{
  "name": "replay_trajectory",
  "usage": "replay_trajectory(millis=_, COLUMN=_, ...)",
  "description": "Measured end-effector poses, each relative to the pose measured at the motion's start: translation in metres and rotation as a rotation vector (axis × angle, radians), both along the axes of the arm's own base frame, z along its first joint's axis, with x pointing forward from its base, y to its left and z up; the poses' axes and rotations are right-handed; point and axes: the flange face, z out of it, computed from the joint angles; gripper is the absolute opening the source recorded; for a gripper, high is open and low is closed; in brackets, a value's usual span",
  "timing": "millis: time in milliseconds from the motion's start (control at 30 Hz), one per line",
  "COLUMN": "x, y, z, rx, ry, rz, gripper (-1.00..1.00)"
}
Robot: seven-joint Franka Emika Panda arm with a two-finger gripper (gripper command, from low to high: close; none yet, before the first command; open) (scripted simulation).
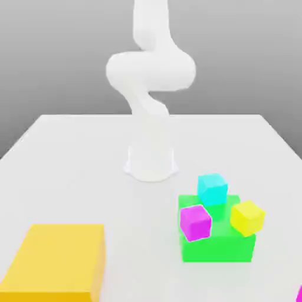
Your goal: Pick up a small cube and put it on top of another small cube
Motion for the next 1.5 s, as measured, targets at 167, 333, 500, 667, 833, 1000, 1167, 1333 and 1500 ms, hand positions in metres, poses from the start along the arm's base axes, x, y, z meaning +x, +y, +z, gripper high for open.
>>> replay_trajectory(millis=167, x=0.060, y=0.032, z=-0.051, rx=-0.063, ry=0.106, rz=0.211, gripper=0.00)
replay_trajectory(millis=333, x=0.108, y=0.074, z=-0.112, rx=-0.132, ry=0.199, rz=0.416, gripper=0.00)
replay_trajectory(millis=500, x=0.144, y=0.122, z=-0.181, rx=-0.209, ry=0.283, rz=0.620, gripper=0.00)
replay_trajectory(millis=667, x=0.161, y=0.181, z=-0.257, rx=-0.298, ry=0.359, rz=0.840, gripper=0.00)
replay_trajectory(millis=833, x=0.169, y=0.223, z=-0.338, rx=-0.391, ry=0.433, rz=1.032, gripper=0.00)
replay_trajectory(millis=1000, x=0.161, y=0.266, z=-0.421, rx=-0.498, ry=0.501, rz=1.237, gripper=0.00)
replay_trajectory(millis=1167, x=0.147, y=0.295, z=-0.504, rx=-0.589, ry=0.551, rz=1.400, gripper=0.00)
replay_trajectory(millis=1333, x=0.145, y=0.297, z=-0.549, rx=-0.594, ry=0.554, rz=1.411, gripper=-1.00)
replay_trajectory(millis=1500, x=0.145, y=0.297, z=-0.549, rx=-0.594, ry=0.556, rz=1.413, gripper=-1.00)
